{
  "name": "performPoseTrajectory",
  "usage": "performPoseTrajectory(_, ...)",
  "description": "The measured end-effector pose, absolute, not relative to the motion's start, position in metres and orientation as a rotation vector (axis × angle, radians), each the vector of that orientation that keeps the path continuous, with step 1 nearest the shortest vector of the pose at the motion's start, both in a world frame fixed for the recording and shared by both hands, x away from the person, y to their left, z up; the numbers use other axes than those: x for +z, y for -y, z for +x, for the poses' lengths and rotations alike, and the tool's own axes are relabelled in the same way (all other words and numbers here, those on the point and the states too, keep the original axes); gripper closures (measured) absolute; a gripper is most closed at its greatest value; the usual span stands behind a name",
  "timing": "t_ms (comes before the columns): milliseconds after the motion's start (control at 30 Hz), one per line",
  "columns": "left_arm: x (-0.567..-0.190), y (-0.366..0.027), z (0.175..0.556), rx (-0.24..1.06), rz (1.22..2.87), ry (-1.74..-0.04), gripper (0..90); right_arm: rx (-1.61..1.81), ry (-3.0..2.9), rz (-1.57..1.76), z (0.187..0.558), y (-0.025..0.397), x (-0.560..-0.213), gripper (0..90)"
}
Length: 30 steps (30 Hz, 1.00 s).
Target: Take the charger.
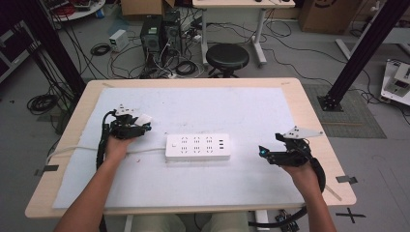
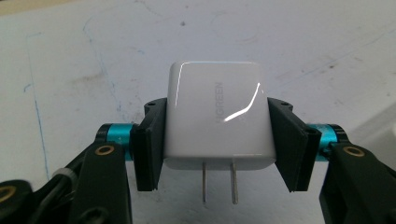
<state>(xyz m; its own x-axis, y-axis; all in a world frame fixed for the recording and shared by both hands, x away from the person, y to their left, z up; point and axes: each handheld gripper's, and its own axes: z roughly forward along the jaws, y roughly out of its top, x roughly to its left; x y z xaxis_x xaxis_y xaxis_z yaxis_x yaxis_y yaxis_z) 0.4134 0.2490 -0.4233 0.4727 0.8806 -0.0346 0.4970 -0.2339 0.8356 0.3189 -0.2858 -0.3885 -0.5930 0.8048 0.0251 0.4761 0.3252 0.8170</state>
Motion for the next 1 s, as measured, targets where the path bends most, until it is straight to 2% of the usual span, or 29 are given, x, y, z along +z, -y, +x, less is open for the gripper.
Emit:
performPoseTrajectory(233,-0.409,-0.248,0.395,0.594,1.835,-1.098,42.6,1.172,-2.211,1.119,0.315,0.284,-0.387,17.1)
performPoseTrajectory(467,-0.399,-0.248,0.376,0.551,1.798,-1.029,42.6,1.182,-2.229,1.087,0.313,0.278,-0.385,17.1)
performPoseTrajectory(1000,-0.376,-0.234,0.323,0.561,1.826,-0.803,42.6,1.21,-2.268,1.002,0.298,0.259,-0.379,17.1)
